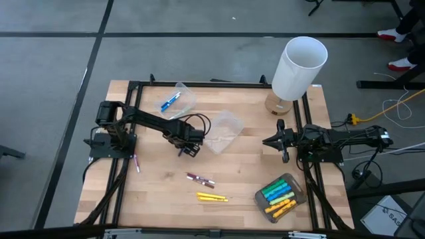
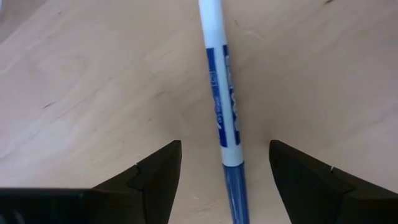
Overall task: Pick & Place Markers
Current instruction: Put the dark blue marker into the transparent bin
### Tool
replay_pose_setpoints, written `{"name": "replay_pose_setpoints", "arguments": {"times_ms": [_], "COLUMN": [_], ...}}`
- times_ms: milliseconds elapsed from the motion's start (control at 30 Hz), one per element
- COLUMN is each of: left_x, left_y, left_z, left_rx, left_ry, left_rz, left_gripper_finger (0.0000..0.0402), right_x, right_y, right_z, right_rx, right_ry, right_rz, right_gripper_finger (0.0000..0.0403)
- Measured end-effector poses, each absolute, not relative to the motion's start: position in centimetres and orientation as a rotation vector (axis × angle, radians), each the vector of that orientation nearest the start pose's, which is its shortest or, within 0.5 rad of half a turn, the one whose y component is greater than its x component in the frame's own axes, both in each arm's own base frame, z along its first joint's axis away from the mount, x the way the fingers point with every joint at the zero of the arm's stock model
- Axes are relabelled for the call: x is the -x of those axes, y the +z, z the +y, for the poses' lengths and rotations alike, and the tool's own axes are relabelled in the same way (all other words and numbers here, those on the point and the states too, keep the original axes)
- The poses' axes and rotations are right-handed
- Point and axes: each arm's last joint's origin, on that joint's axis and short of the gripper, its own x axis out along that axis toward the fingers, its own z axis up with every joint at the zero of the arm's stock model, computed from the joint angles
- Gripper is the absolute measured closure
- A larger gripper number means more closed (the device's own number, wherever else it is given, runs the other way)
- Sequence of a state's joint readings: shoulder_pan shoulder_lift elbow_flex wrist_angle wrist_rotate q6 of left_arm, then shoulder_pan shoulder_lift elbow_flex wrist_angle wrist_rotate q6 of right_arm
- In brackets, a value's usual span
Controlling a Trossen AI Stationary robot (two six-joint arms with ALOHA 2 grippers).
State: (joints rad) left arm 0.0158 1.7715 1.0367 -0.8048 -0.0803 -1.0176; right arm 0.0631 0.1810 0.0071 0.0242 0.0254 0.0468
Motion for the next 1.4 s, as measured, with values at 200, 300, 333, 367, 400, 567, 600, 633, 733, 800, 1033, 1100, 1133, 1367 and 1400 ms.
{"name": "replay_pose_setpoints", "arguments": {"times_ms": [200, 300, 333, 367, 400, 567, 600, 633, 733, 800, 1033, 1100, 1133, 1367, 1400], "left_x": [-30.0, -30.1, -30.1, -30.1, -30.1, -30.1, -30.1, -30.1, -30.1, -30.1, -30.0, -30.0, -30.0, -29.9, -29.9], "left_y": [14.0, 13.7, 13.6, 13.5, 13.5, 13.4, 13.4, 13.4, 13.4, 13.3, 13.3, 13.3, 13.3, 13.3, 13.3], "left_z": [0.7, 0.7, 0.7, 0.7, 0.7, 0.7, 0.7, 0.8, 0.8, 0.8, 0.7, 0.7, 0.7, 0.7, 0.7], "left_rx": [0.743, 0.738, 0.737, 0.741, 0.746, 0.774, 0.784, 0.792, 0.801, 0.804, 0.815, 0.815, 0.815, 0.812, 0.813], "left_ry": [0.844, 0.83, 0.827, 0.824, 0.82, 0.826, 0.83, 0.832, 0.829, 0.827, 0.817, 0.819, 0.819, 0.804, 0.804], "left_rz": [1.366, 1.382, 1.387, 1.391, 1.393, 1.396, 1.397, 1.4, 1.407, 1.41, 1.42, 1.425, 1.427, 1.439, 1.439], "left_gripper_finger": [0.0167, 0.0167, 0.0167, 0.0167, 0.0167, 0.0183, 0.0191, 0.02, 0.0232, 0.0253, 0.0318, 0.0333, 0.034, 0.0372, 0.0372], "right_x": [-10.7, -10.7, -10.7, -10.7, -10.7, -10.7, -10.7, -10.7, -10.7, -10.7, -10.7, -10.7, -10.7, -10.7, -10.7], "right_y": [15.3, 15.3, 15.3, 15.3, 15.3, 15.3, 15.3, 15.3, 15.3, 15.3, 15.3, 15.3, 15.3, 15.3, 15.3], "right_z": [0.6, 0.6, 0.6, 0.6, 0.6, 0.6, 0.6, 0.6, 0.6, 0.6, 0.6, 0.6, 0.6, 0.6, 0.6], "right_rx": [-0.041, -0.039, -0.039, -0.04, -0.041, -0.041, -0.041, -0.04, -0.041, -0.04, -0.038, -0.041, -0.041, -0.038, -0.04], "right_ry": [0.034, 0.034, 0.034, 0.034, 0.034, 0.034, 0.034, 0.034, 0.034, 0.034, 0.034, 0.034, 0.034, 0.034, 0.034], "right_rz": [0.15, 0.15, 0.15, 0.15, 0.15, 0.15, 0.151, 0.15, 0.151, 0.15, 0.15, 0.15, 0.15, 0.15, 0.15], "right_gripper_finger": [0.0363, 0.0363, 0.0363, 0.0363, 0.0363, 0.0363, 0.0363, 0.0363, 0.0363, 0.0363, 0.0363, 0.0363, 0.0363, 0.0363, 0.0363]}}
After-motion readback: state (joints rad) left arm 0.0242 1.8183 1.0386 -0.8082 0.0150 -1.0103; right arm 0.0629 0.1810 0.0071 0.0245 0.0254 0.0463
